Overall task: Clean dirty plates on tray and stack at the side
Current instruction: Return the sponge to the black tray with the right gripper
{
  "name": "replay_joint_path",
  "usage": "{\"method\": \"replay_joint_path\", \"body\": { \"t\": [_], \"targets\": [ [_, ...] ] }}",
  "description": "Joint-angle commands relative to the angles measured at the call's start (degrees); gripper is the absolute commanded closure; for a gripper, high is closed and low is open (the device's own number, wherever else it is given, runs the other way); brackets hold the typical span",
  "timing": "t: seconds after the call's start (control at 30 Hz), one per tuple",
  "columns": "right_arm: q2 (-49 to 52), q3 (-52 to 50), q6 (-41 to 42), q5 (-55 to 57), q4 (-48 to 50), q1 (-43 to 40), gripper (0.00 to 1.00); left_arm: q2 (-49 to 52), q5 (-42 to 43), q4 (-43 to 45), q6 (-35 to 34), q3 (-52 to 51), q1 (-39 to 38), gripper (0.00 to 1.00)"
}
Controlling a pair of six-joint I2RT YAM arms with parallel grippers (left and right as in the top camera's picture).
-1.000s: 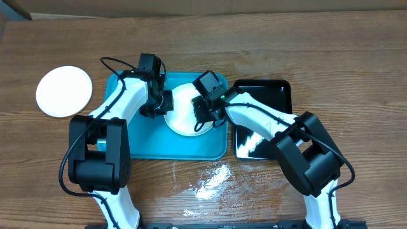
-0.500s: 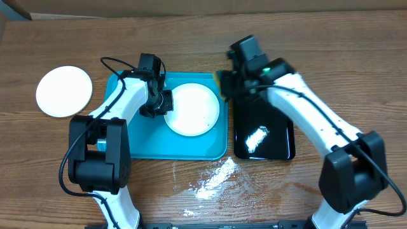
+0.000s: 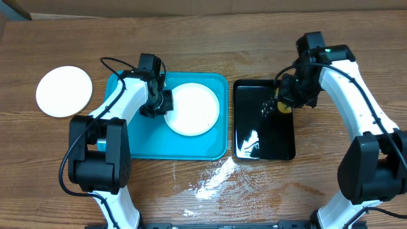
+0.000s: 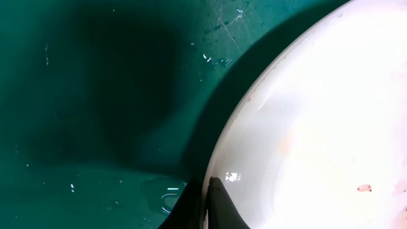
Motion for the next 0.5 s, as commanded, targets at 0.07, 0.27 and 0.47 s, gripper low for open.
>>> {"method": "replay_joint_path", "body": {
  "t": [0.07, 0.27, 0.47],
  "targets": [
    [-1.05, -5.4, -0.81, 3.13, 3.65, -0.15, 0.96, -0.24, -1.92, 0.2, -0.79, -0.57, 0.37, 0.96],
    [-1.03, -10.36, -2.99, -1.88, 9.14, 1.36, 0.96, -0.24, -3.32, 0.22, -0.83, -0.46, 0.37, 0.96],
    [-1.01, -14.27, -4.07, -0.87, 15.26, 4.28, 0.96, -0.39, -6.29, -2.03, -0.79, 2.01, 0.37, 0.96]
  ]
}}
